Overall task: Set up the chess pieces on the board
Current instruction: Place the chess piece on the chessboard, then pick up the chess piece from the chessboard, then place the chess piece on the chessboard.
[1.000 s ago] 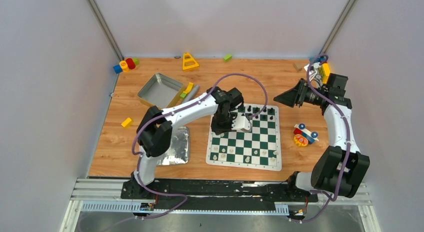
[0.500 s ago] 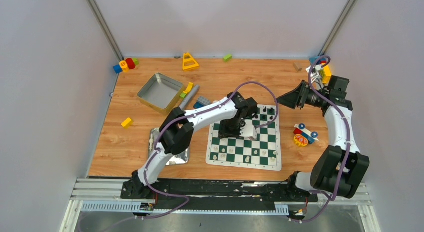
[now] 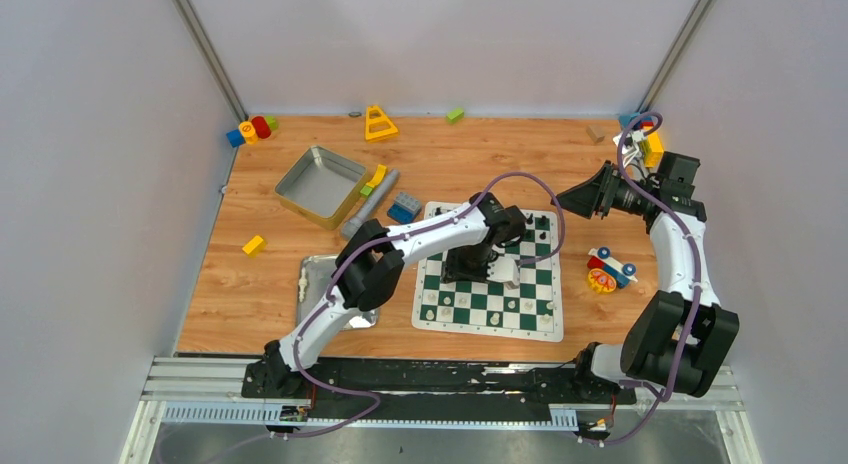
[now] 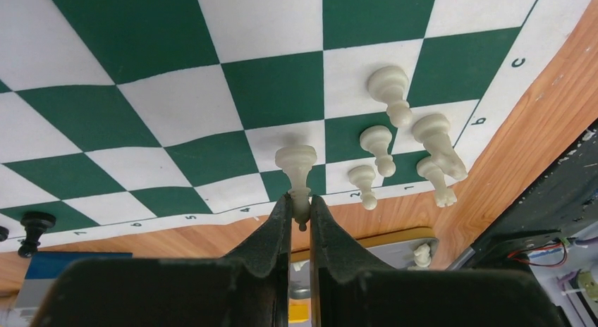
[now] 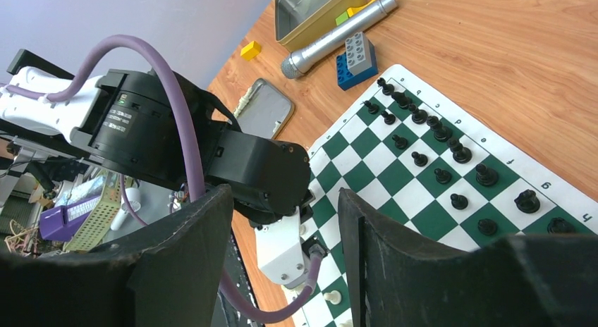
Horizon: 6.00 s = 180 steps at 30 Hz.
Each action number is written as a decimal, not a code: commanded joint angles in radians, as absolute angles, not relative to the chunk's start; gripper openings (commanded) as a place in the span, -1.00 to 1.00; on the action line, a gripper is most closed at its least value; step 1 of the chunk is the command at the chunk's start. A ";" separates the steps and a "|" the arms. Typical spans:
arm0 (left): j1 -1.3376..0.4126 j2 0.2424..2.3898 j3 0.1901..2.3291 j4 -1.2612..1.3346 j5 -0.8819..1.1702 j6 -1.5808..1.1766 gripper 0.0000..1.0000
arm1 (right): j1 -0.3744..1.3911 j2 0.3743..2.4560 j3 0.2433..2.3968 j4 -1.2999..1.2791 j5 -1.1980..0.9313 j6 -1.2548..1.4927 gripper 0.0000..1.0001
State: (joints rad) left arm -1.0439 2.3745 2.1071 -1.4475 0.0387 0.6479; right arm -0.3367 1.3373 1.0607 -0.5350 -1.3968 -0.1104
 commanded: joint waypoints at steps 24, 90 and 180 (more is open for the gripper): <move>-1.016 2.107 1.902 -1.262 0.004 0.575 0.19 | -0.334 1.335 1.066 -0.545 -1.400 -0.140 0.25; -0.183 1.344 1.227 -0.738 0.438 0.230 1.00 | 0.797 1.759 1.159 -0.557 -0.333 -0.389 -0.53; -0.183 1.266 1.116 -0.779 0.268 0.438 1.00 | 0.861 1.346 0.942 -0.575 -0.294 -0.475 0.06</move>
State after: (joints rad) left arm -0.1833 1.3010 1.1389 -0.7265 0.3882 0.3672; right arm 0.8951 1.4376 0.8848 -0.5934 -0.2974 -0.4904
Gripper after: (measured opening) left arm 0.999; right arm 0.521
